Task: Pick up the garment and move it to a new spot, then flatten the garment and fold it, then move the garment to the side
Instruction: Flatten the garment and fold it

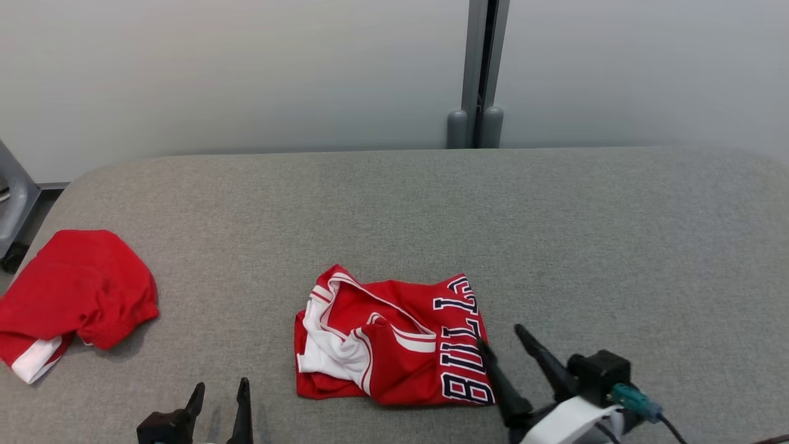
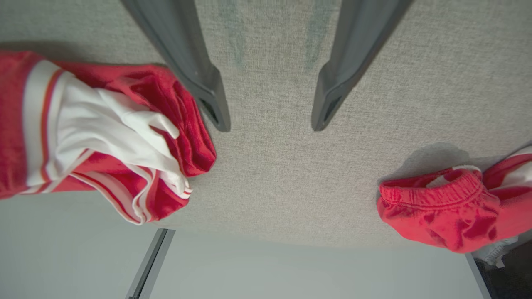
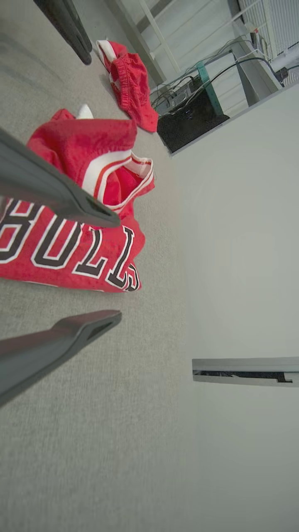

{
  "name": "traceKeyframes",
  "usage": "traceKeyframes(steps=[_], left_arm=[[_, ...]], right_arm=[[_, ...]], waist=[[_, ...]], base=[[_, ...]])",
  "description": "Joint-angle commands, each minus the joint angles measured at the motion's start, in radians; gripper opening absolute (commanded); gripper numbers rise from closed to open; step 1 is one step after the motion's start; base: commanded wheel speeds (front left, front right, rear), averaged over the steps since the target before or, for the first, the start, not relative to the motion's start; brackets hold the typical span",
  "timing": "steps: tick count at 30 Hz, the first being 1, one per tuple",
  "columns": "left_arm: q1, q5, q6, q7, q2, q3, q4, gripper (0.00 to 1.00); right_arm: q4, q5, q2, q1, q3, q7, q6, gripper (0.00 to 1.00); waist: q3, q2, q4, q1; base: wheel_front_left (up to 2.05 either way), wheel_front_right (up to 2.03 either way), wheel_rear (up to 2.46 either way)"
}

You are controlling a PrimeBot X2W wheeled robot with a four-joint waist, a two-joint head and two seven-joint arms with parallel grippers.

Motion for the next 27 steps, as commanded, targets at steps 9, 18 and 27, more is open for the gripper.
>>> traceKeyframes(steps=[9,18,27], left_arm=[[-0.027,-0.018,0.002,-0.002,0.005,-0.035,0.013,1.0],[-0.047,-0.028,0.001,-0.001,0.005,-0.052,0.011,1.0],[-0.077,-0.034,-0.003,-0.001,0.004,-0.074,0.013,1.0]], right_arm=[[0.032,0.131,-0.008,-0.144,0.321,-0.005,0.0,1.0],[0.182,0.138,-0.007,-0.269,0.38,-0.003,0.0,0.29],[0.158,0.2,-0.006,-0.36,0.538,-0.004,0.0,0.0]], waist=[[0.02,-0.0001,0.084,0.0],[0.058,-0.0001,0.16,0.0],[0.091,-0.0001,0.204,0.0]], base=[[0.0,0.0,0.0],[0.0,0.0,0.0],[0.0,0.0,0.0]])
